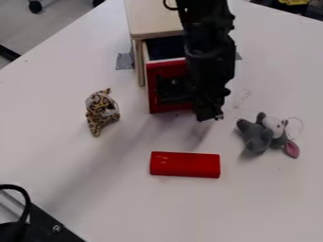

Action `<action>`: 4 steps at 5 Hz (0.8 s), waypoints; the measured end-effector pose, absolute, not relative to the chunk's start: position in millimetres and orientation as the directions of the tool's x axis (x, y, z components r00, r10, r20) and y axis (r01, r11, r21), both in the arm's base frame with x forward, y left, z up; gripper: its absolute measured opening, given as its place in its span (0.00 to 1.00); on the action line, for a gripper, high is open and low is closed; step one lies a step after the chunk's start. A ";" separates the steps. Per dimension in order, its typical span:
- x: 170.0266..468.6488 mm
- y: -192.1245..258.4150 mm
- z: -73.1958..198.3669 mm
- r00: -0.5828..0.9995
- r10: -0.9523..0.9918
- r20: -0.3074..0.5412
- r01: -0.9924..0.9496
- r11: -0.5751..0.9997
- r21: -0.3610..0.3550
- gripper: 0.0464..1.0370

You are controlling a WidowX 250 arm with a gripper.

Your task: Open the drawer

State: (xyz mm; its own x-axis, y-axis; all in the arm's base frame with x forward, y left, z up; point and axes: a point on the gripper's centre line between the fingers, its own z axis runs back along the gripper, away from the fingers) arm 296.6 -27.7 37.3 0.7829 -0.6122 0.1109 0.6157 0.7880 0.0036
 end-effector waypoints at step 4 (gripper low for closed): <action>269.0 -55.5 24.0 0.761 -0.642 0.091 0.645 0.764 0.007 0.10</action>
